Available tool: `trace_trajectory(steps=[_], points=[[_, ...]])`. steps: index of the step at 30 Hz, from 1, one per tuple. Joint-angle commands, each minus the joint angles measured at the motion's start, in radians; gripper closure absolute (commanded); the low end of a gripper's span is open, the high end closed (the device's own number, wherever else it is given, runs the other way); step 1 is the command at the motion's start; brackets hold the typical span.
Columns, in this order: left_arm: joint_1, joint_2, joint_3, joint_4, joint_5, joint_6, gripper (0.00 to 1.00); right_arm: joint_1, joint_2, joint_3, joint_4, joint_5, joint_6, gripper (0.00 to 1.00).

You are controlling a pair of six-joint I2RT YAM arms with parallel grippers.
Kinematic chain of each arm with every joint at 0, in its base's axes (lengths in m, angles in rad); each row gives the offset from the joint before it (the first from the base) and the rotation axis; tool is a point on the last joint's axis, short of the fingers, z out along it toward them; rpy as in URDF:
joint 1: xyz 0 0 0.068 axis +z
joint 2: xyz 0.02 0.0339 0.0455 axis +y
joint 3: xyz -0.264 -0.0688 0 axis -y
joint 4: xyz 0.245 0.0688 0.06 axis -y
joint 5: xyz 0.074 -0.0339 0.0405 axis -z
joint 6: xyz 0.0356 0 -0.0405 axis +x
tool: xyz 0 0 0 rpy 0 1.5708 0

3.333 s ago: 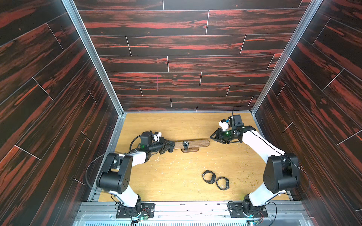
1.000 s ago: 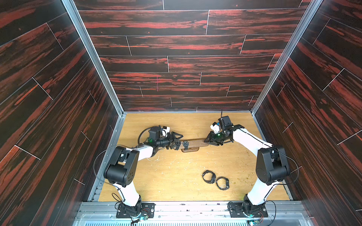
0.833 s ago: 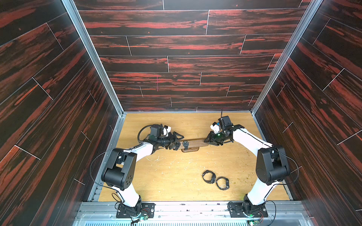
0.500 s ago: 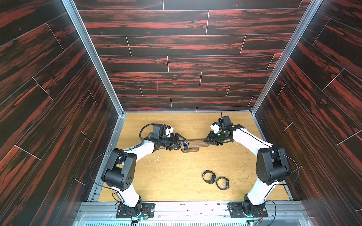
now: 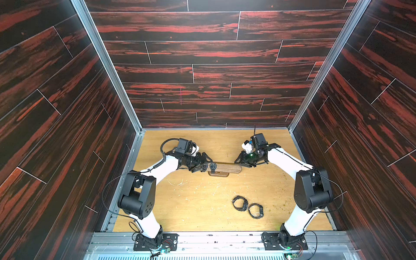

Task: Place watch on stand
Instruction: Place the watch on the stand.

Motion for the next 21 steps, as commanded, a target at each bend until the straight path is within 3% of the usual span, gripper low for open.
trace_trajectory(steps=[1,18,21], points=[[0.002,0.022,0.03,-0.153,-0.079,0.052,0.15,0.005,-0.005,-0.014,-0.001,-0.001,-0.013,0.67],[0.005,0.015,0.147,-0.287,-0.131,0.095,0.15,0.009,-0.045,-0.018,-0.035,0.06,-0.053,0.67],[0.007,0.03,0.187,-0.288,-0.132,0.092,0.15,0.021,-0.06,-0.02,-0.052,0.082,-0.066,0.71]])
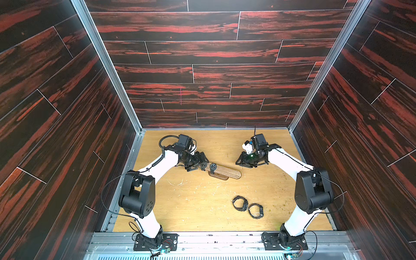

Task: Place watch on stand
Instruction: Place the watch on the stand.

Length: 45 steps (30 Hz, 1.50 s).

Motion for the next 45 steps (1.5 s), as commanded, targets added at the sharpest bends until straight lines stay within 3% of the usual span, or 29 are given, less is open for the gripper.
trace_trajectory(steps=[1,9,14,23,40,45], points=[[0.006,0.011,0.063,-0.043,-0.011,0.013,0.15,0.023,-0.046,-0.012,-0.041,0.038,-0.03,0.72],[0.008,0.102,0.132,-0.037,0.001,0.01,0.16,0.09,-0.098,-0.027,-0.115,0.07,-0.043,0.77],[0.009,0.116,0.151,-0.035,0.0,0.013,0.17,0.09,-0.125,-0.076,-0.138,0.087,-0.011,0.84],[0.009,0.13,0.159,0.029,0.049,-0.032,0.17,0.09,-0.134,-0.165,-0.122,0.056,0.043,0.89],[0.01,0.128,0.134,0.039,0.058,-0.044,0.18,0.097,-0.129,-0.134,-0.12,0.045,0.031,0.89],[0.009,0.108,0.185,-0.038,0.019,-0.006,0.18,0.157,-0.148,-0.133,-0.178,0.101,0.004,0.87]])
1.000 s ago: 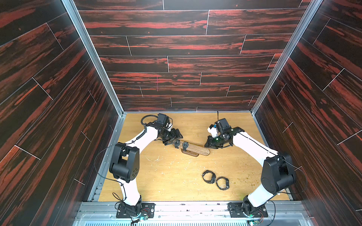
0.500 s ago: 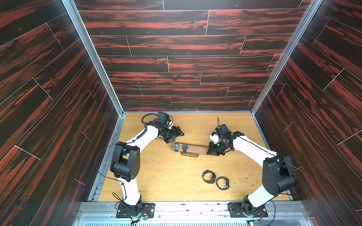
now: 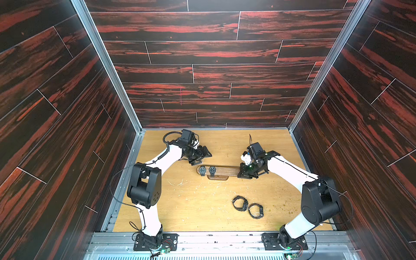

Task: Place watch on stand
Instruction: Place the watch on the stand, then pick up the watch at the center of the board.

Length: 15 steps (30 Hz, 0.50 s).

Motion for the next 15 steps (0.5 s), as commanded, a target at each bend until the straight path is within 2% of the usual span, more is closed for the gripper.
trace_trajectory(steps=[1,5,11,15], points=[[0.004,-0.031,0.055,-0.096,-0.036,0.042,0.18,0.06,-0.026,0.011,-0.07,0.04,-0.031,0.87],[0.004,-0.05,0.064,-0.114,-0.044,0.054,0.18,0.12,-0.057,-0.036,-0.088,0.078,-0.017,0.86],[-0.007,-0.114,0.053,-0.146,-0.084,0.079,0.18,0.124,-0.153,-0.166,-0.05,0.073,0.049,0.86],[-0.058,-0.165,0.045,-0.204,-0.129,0.107,0.19,0.124,-0.18,-0.225,-0.047,0.077,0.069,0.86]])
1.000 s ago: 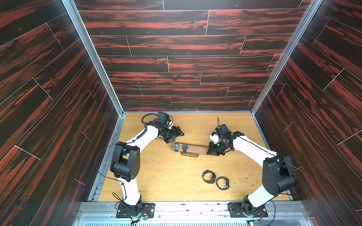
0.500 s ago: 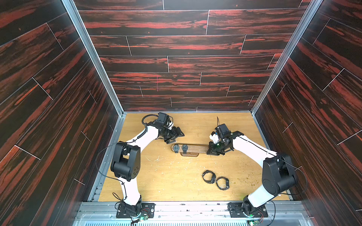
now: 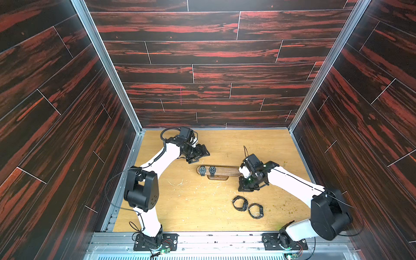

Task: Place watch on stand
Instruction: Pick up the watch at the center of the board.

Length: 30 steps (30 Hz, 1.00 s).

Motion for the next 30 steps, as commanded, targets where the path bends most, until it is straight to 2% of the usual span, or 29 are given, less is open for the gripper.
trace_trajectory(steps=[1,11,16,22,26,30], points=[[-0.054,-0.09,-0.004,-0.087,-0.053,0.043,0.19,0.001,-0.024,-0.042,-0.005,0.015,0.039,0.86],[-0.265,-0.145,-0.065,-0.087,-0.146,0.017,0.22,-0.065,-0.141,-0.19,0.058,-0.001,0.13,0.87],[-0.34,-0.137,-0.096,-0.044,-0.153,-0.026,0.23,-0.072,-0.202,-0.256,0.048,0.004,0.15,0.9],[-0.402,-0.13,-0.112,-0.033,-0.177,-0.051,0.23,-0.07,-0.246,-0.317,0.073,-0.05,0.15,0.91],[-0.426,-0.133,-0.121,-0.022,-0.185,-0.065,0.24,-0.035,-0.253,-0.329,0.105,-0.079,0.153,0.91],[-0.441,-0.142,-0.139,-0.015,-0.193,-0.075,0.24,0.05,-0.21,-0.31,0.177,-0.096,0.188,0.9]])
